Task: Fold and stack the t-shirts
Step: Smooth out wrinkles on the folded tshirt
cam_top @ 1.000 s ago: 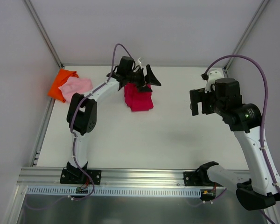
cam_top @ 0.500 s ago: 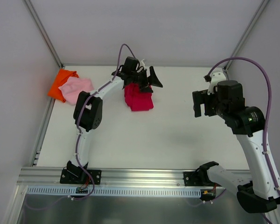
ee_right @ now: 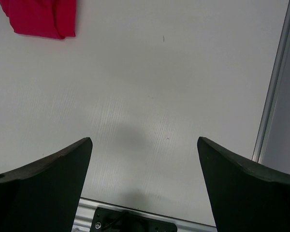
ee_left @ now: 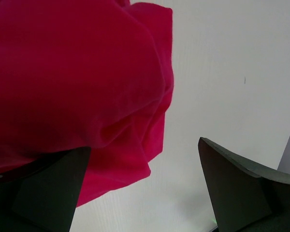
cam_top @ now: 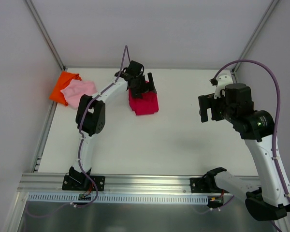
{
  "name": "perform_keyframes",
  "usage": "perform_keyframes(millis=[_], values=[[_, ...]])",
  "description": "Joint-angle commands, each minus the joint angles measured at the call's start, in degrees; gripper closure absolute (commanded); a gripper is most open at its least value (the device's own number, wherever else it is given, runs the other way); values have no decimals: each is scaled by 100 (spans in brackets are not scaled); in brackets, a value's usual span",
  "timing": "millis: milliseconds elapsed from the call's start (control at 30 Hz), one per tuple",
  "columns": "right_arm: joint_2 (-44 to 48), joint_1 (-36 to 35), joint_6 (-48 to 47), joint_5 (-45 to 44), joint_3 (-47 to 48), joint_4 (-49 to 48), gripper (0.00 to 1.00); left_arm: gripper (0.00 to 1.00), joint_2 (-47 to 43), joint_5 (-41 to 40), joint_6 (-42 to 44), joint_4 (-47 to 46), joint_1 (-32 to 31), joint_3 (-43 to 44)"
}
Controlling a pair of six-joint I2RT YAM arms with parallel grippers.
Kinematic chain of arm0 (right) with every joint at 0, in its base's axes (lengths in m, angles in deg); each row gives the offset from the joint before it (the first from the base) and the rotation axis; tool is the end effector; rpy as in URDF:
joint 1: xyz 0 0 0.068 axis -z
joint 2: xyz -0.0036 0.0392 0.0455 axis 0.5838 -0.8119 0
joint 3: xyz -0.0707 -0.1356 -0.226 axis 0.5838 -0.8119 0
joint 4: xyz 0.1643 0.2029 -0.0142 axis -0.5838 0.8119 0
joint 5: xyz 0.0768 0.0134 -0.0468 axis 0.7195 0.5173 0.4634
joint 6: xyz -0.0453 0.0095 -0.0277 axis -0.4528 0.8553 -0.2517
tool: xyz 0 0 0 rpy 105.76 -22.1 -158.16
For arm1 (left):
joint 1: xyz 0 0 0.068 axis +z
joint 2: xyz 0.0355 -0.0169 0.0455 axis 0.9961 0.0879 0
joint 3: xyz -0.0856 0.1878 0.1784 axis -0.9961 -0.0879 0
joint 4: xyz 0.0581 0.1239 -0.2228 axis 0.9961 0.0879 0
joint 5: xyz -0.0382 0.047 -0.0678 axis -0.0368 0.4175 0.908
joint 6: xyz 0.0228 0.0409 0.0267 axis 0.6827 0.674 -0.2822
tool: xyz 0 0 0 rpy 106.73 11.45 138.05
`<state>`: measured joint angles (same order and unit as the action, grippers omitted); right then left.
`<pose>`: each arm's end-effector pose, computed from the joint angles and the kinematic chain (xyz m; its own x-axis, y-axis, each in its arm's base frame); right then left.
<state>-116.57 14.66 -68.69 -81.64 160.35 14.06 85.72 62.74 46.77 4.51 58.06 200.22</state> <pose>0.1535 0.0537 0.4417 -0.4090 -0.4712 -0.7814 -0.3825 0.8660 -0.3220 0.4519 -0.2397 0.2287 -0.8656 -0.2023 -0.4580 0.1083 0.8174 -0.5658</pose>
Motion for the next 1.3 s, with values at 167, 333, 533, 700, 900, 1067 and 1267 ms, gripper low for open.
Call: perform_keyframes(millis=[167,333,533,700,900,1067,1267], values=[[181,-39,-89,296,101,83,3,4,-28,-698,179,565,316,288],[208,-39,-72,427,92,145,4,3,349,-611,110,766,474,674],[287,-39,-72,463,110,224,4,3,614,-602,-23,1207,642,860],[313,-30,-72,542,74,241,3,2,491,-663,-49,1189,703,781],[366,-39,-72,612,74,250,4,1,727,-462,-172,1531,861,929],[436,-39,-63,665,-13,233,3,1,404,-303,-93,1305,897,475],[498,-39,-72,752,-163,171,4,1,-423,-461,-31,960,897,323]])
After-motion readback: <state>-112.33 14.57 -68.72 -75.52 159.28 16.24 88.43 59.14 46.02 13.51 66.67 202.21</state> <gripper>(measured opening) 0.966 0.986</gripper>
